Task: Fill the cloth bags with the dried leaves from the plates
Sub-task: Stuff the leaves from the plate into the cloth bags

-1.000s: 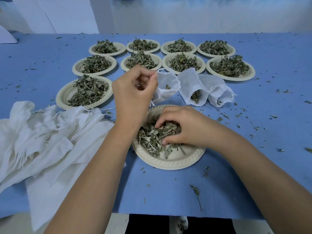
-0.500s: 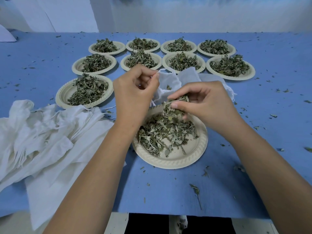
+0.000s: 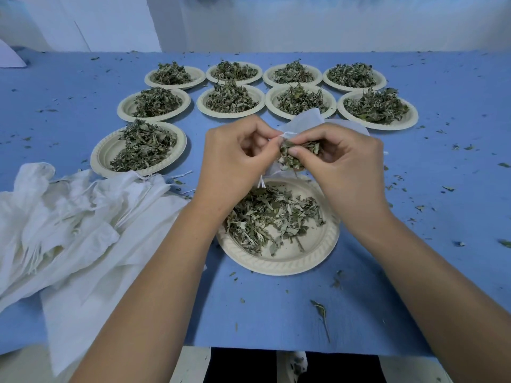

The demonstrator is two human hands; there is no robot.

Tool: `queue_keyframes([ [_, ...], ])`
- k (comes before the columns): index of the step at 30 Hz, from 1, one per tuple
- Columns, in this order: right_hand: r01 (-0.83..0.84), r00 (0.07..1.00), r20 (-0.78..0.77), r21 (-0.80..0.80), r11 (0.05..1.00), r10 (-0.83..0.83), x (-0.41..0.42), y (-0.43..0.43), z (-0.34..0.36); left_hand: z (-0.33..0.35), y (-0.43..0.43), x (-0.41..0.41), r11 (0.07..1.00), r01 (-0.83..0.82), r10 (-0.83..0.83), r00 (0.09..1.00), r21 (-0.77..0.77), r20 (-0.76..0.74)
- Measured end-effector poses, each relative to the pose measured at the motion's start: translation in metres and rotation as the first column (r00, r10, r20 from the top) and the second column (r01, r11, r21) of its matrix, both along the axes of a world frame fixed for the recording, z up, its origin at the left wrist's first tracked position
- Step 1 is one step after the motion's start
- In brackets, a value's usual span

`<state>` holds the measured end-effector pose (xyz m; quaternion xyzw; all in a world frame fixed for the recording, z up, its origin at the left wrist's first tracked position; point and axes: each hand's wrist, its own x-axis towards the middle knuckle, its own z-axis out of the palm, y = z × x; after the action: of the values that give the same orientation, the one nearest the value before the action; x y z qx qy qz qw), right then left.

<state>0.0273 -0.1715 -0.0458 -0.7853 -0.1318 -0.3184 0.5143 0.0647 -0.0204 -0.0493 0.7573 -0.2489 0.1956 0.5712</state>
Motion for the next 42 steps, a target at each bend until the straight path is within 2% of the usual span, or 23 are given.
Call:
queue_keyframes([
  [2,0.072,0.995,0.078,-0.233,0.97,-0.055,0.002,0.001,-0.003,0.0,-0.002,-0.001,1.0,0.031,-0.031,0.999,-0.004,-0.008],
  [4,0.099,0.993,0.091,-0.345,0.933,-0.071,0.002,0.003,-0.007,0.0,-0.003,-0.003,0.998,0.064,-0.065,0.998,-0.006,-0.02],
  [8,0.092,0.996,0.009,-0.307,0.947,-0.094,0.001,0.0,-0.003,0.001,-0.002,-0.002,0.999,0.021,-0.022,0.999,-0.029,-0.038],
  [10,0.03,0.999,-0.008,-0.313,0.949,-0.035,0.001,-0.003,0.002,0.003,0.0,-0.001,0.998,-0.01,0.007,0.999,-0.061,-0.051],
  [13,-0.117,0.992,-0.099,-0.448,0.886,0.081,0.001,-0.005,0.006,0.004,0.002,0.001,0.992,-0.047,0.038,0.996,-0.121,-0.076],
  [16,-0.171,0.985,-0.095,-0.567,0.806,0.142,0.004,-0.006,0.003,0.005,0.003,0.0,0.988,-0.058,0.046,0.995,-0.143,-0.087],
  [27,-0.012,0.966,0.234,-0.381,0.924,0.109,0.002,-0.009,0.005,0.003,0.001,0.0,0.996,-0.038,0.03,0.995,-0.076,-0.1],
  [29,0.025,0.966,0.247,-0.381,0.924,0.075,0.002,-0.008,0.004,0.003,0.0,-0.002,0.998,-0.005,-0.001,0.995,-0.061,-0.099],
  [33,0.045,0.978,0.201,-0.487,0.872,0.062,0.004,-0.006,0.0,0.003,-0.002,-0.003,0.996,0.058,-0.063,0.994,-0.061,-0.086],
  [37,-0.07,0.994,0.047,-0.375,0.924,0.094,0.004,-0.005,0.003,0.003,0.001,0.0,0.993,0.001,-0.011,0.996,-0.117,-0.09],
  [39,-0.076,0.988,0.103,-0.31,0.948,0.113,0.003,-0.005,0.004,0.003,0.002,0.001,0.991,-0.027,0.014,0.995,-0.133,-0.094],
  [42,-0.01,0.974,0.21,-0.346,0.938,0.087,0.001,-0.003,0.001,0.003,0.0,-0.003,0.993,0.04,-0.048,0.996,-0.109,-0.071],
])
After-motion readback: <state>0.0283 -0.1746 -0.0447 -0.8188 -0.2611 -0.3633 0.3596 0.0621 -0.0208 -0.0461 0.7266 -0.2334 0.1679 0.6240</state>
